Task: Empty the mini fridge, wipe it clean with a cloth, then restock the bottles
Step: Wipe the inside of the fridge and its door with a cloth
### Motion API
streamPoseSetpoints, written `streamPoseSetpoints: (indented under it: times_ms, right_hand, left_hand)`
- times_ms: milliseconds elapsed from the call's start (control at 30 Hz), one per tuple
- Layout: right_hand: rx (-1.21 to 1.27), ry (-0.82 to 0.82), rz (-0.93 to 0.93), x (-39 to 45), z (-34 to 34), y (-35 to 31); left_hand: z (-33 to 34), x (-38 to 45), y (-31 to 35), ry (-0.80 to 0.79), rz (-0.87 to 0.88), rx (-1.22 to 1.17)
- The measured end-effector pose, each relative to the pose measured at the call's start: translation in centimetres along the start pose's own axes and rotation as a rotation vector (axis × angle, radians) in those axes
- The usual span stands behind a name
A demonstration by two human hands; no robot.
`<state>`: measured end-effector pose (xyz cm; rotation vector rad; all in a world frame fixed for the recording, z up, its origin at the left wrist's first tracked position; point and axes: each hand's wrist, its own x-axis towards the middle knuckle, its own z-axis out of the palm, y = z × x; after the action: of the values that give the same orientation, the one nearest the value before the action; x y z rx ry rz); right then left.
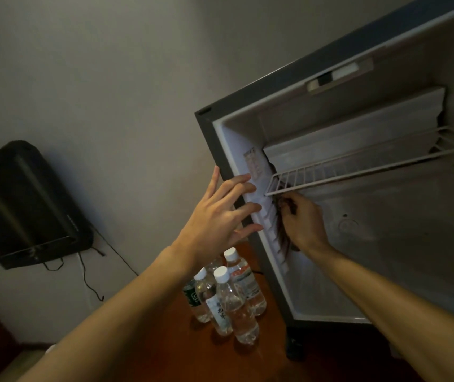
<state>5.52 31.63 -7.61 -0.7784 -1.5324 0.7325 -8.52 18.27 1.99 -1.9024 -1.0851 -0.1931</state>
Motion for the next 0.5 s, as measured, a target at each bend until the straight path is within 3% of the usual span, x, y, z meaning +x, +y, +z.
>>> streamPoseSetpoints:
  times_ms: [300,500]
  right_hand:
    - [0.074,-0.028,-0.036,-6.2,-1.2,-2.8]
    - [0.078,-0.046,-0.039,-6.5,-1.6,-3.2]
  left_hand:
    - [-1.7,0.9,1.2,-0.121,-0.012,0.149]
    - [-1.2,0.4,1.2,-0.116,-0.04,0.057]
